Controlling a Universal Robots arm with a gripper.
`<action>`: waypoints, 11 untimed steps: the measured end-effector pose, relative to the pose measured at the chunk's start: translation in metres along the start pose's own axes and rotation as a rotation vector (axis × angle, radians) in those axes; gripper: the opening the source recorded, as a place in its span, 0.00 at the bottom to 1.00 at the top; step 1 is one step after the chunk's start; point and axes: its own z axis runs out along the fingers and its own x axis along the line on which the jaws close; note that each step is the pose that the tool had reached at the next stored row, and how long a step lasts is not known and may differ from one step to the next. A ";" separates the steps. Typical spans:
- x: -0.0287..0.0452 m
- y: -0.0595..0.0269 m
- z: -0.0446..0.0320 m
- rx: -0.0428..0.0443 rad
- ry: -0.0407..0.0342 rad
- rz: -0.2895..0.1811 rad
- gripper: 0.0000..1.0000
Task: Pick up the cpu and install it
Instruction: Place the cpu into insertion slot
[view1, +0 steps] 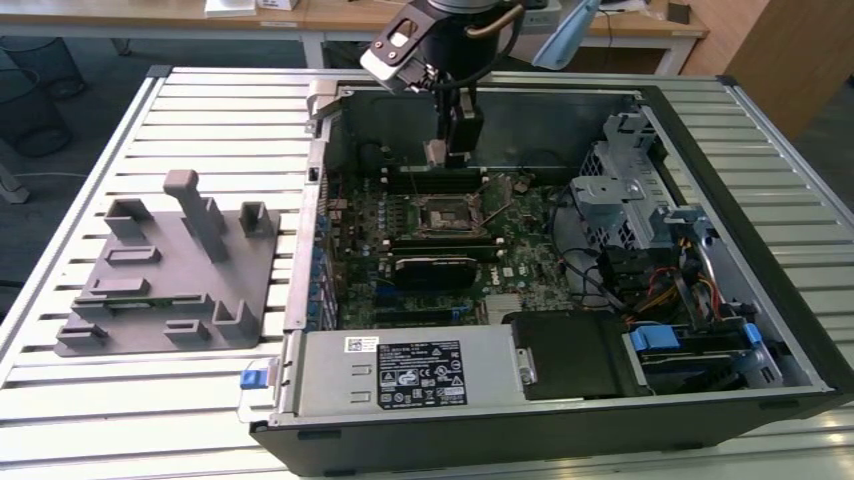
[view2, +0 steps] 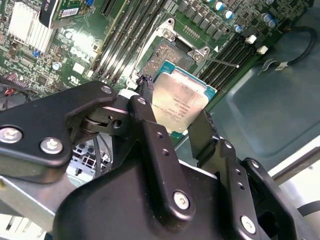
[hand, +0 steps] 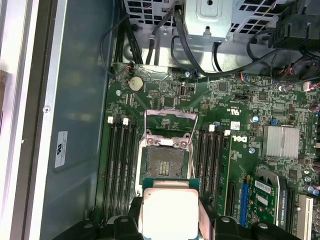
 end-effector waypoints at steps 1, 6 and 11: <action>0.0000 0.0000 0.0002 0.0001 0.0000 0.000 0.53; 0.0000 0.0000 0.0017 -0.0001 0.0002 0.000 0.53; 0.0000 -0.0001 0.0036 0.0000 0.0001 0.000 0.53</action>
